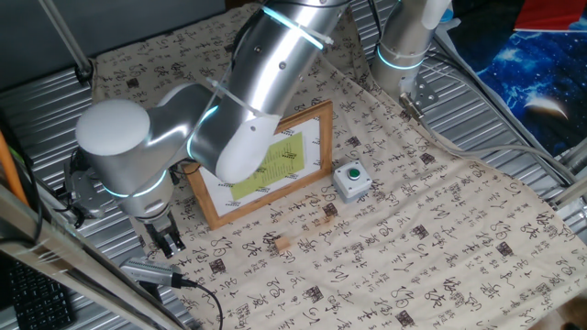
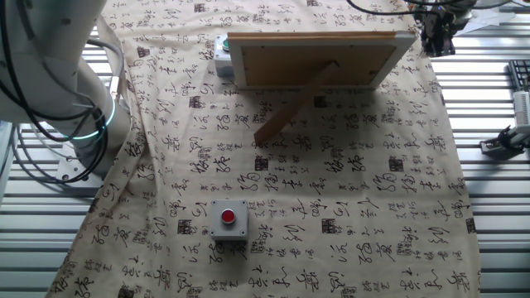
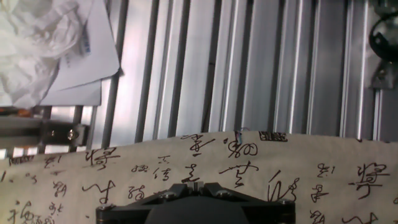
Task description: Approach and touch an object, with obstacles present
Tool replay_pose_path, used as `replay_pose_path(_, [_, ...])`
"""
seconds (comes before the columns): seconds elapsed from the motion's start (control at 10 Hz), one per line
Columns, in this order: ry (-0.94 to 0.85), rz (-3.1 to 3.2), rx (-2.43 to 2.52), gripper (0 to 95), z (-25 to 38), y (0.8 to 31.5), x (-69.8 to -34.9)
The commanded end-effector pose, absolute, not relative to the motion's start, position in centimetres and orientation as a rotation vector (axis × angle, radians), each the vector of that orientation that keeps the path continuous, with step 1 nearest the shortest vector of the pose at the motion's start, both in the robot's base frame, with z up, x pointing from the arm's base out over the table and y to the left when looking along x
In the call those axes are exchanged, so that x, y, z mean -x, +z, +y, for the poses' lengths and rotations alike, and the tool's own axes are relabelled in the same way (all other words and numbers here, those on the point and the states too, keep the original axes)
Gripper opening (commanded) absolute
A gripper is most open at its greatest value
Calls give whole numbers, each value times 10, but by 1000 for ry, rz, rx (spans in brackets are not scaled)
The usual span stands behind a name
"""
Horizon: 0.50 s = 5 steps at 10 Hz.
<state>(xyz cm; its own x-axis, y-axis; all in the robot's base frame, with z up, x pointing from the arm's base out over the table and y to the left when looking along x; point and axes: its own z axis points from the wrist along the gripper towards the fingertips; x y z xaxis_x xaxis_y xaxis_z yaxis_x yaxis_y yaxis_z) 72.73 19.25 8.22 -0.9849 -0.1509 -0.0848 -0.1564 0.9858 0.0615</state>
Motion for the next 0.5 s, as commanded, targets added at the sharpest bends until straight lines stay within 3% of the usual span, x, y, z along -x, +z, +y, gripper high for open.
replay_pose_path(0.1, [99, 3059, 165, 0, 195, 81, -729])
replay_pose_path(0.5, [79, 3070, 97, 0, 196, 80, -729])
